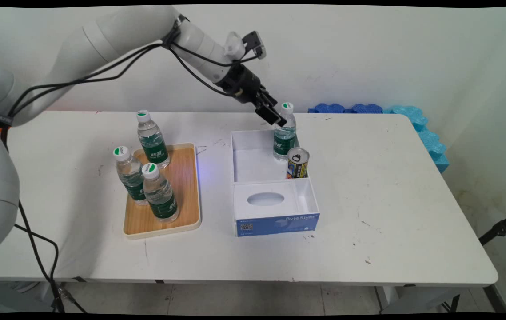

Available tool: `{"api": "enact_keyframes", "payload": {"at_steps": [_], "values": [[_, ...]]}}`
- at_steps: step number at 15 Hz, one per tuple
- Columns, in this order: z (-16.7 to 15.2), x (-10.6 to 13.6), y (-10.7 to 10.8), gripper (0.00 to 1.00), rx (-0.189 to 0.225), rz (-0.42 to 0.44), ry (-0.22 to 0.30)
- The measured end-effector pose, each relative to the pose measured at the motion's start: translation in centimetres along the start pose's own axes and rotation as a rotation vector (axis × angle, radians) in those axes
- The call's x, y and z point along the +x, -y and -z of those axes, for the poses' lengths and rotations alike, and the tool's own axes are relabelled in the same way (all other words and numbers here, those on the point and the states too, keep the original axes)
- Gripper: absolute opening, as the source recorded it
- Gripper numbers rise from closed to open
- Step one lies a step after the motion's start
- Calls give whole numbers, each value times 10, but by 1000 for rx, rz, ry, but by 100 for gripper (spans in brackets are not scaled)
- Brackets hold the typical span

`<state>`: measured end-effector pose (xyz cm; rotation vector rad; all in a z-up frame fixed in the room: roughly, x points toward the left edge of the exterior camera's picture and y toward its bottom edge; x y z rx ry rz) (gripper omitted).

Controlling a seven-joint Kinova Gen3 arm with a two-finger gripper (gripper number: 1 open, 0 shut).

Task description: Pick up the green bottle from the white box, then place the picked object on the tray

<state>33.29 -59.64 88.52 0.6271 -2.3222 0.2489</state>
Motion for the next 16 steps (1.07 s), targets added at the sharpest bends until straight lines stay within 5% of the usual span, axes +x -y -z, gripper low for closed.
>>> {"api": "enact_keyframes", "payload": {"at_steps": [5, 6, 16], "values": [[-18, -2, 0, 100, -18, -16, -5], [-21, -2, 0, 0, -19, -21, -7], [10, 5, -1, 0, 17, -29, -62]]}}
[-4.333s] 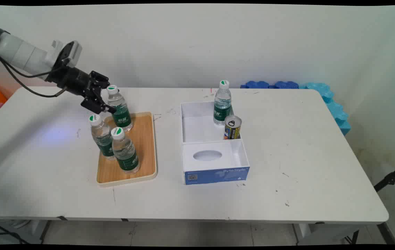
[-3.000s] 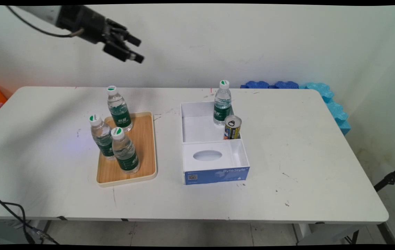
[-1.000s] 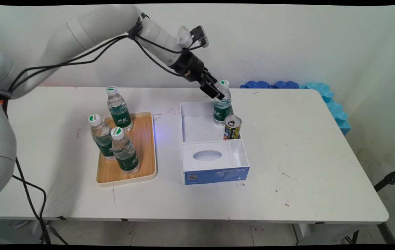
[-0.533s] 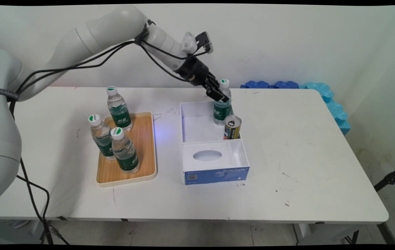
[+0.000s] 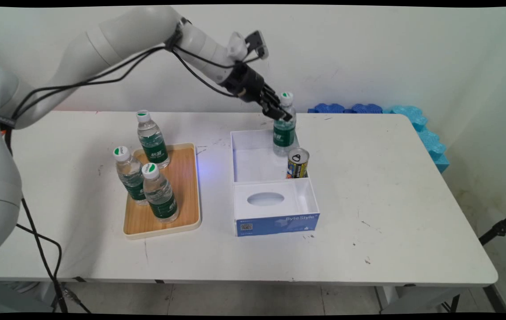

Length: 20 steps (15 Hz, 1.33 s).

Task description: Place the picked object on the tray

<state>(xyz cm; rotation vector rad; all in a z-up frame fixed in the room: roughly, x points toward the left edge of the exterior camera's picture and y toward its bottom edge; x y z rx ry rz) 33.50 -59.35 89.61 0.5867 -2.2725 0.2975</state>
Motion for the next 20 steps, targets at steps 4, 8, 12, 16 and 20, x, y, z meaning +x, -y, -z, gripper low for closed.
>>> {"api": "enact_keyframes", "payload": {"at_steps": [4, 8, 12, 16, 20], "values": [[48, 12, -5, 0, 43, 20, -44], [105, 12, -11, 0, 79, 23, -68], [167, -9, -20, 0, 100, 1, -66], [205, -38, -28, 0, 102, -14, -46], [221, -73, -36, 0, 87, -32, -15]]}}
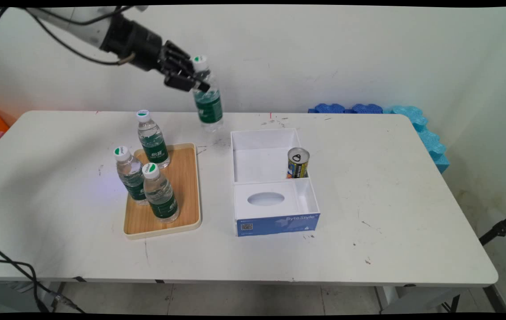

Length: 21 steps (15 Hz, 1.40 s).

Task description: Place the picked object on the tray

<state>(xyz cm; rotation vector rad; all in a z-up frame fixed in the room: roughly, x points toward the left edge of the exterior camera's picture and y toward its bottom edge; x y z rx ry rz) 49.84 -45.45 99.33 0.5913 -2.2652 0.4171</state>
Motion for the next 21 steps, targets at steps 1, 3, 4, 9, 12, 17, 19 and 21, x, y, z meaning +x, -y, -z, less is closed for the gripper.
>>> {"api": "enact_keyframes", "payload": {"at_steps": [1, 3, 4, 9, 12, 17, 19, 21], "values": [[0, -6, -1, 0, -3, -4, 7], [0, -20, -3, 0, -11, -14, 24], [-1, -28, -4, 0, -16, -19, 35], [-10, -64, -8, 0, -46, -31, 82], [-19, -83, -9, 0, -66, -41, 104], [-29, -100, -9, 0, -90, -55, 122], [-34, -106, -9, 0, -97, -62, 122], [-39, -109, -7, 0, -103, -71, 115]]}}
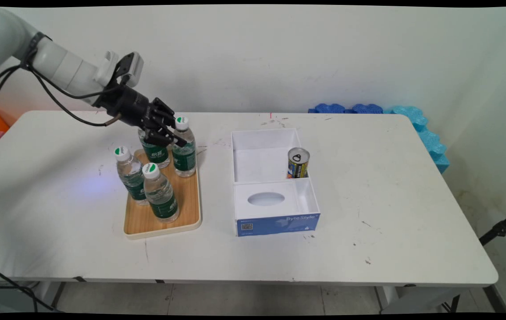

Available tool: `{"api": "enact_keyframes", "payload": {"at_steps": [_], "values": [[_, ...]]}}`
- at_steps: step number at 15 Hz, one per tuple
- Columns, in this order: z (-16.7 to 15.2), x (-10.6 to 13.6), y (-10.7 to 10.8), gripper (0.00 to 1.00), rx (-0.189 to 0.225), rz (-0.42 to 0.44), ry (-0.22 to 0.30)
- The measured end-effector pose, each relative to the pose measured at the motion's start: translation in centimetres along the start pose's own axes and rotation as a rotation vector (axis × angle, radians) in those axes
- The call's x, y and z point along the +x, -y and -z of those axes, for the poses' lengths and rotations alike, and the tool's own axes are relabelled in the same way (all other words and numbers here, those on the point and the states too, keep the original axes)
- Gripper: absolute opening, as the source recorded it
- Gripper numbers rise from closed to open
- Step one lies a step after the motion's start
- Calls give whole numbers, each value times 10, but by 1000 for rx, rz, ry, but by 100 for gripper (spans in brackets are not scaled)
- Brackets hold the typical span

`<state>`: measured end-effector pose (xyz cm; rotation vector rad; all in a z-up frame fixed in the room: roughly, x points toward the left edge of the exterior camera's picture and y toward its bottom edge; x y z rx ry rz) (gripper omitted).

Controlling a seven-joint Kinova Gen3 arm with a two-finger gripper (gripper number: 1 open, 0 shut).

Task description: Place the picked object on the tray

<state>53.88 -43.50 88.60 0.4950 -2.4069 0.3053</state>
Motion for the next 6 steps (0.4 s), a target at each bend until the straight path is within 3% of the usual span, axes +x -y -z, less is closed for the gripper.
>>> {"api": "enact_keyframes", "payload": {"at_steps": [1, 2, 6], "values": [[-2, -1, 1, 0, -2, -5, -4], [-4, -2, 2, 100, -3, -9, -9], [-8, -3, 6, 100, -3, -21, -23]]}}
